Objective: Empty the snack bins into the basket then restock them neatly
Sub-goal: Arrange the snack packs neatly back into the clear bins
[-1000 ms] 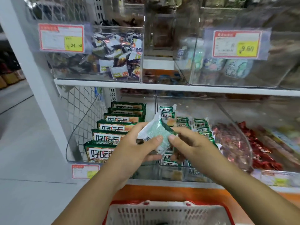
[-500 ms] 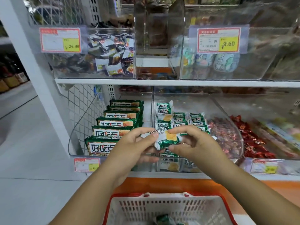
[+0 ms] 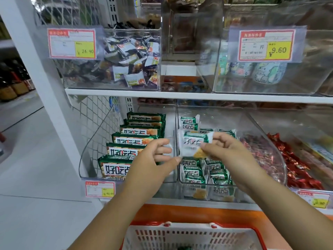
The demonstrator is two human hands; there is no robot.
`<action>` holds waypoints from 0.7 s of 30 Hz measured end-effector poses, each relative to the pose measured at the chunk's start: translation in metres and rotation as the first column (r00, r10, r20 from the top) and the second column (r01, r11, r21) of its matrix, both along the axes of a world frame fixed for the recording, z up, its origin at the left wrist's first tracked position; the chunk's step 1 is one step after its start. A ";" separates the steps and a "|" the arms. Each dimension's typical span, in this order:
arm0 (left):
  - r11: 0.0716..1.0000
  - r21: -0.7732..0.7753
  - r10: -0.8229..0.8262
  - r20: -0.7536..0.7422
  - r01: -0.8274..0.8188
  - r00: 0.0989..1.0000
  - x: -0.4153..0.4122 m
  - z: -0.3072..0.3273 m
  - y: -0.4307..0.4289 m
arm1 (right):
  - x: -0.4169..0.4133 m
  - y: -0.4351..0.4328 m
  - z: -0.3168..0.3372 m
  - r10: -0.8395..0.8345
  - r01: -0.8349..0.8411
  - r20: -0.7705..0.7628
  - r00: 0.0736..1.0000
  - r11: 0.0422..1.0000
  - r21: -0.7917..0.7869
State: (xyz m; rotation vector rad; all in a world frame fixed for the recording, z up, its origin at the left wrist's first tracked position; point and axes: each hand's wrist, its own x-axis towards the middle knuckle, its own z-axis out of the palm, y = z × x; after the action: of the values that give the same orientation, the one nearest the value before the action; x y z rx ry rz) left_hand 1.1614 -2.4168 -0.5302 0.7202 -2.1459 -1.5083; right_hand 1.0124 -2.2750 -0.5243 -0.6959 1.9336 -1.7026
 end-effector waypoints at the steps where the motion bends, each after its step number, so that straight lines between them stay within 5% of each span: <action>1: 0.995 -0.094 0.029 0.020 -0.027 0.999 -0.001 -0.001 -0.003 | -0.011 -0.003 0.000 -0.074 0.073 -0.024 0.997 0.997 -0.005; 5: 0.962 -0.272 0.004 0.110 0.026 0.994 -0.006 -0.007 -0.009 | -0.059 -0.022 -0.019 -0.195 0.237 -0.234 0.953 0.956 0.170; 14: 0.934 -0.328 -0.081 0.193 0.142 0.978 -0.024 -0.022 -0.009 | -0.105 -0.091 -0.050 0.044 0.217 -0.518 0.854 0.875 0.432; 18: 0.940 -0.316 -0.077 0.176 0.131 0.981 -0.023 -0.021 -0.008 | -0.100 -0.090 -0.053 0.083 0.248 -0.564 0.821 0.839 0.484; 21: 0.930 -0.354 -0.057 0.141 0.104 0.988 -0.014 -0.018 -0.001 | -0.079 -0.069 -0.037 -0.021 0.299 -0.619 0.785 0.888 0.350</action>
State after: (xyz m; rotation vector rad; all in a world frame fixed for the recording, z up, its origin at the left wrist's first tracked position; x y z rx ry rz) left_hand 1.1475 -2.4177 -0.5484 0.6185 -2.4846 -1.0793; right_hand 0.9333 -2.3436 -0.5608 -0.9956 2.7737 -1.1189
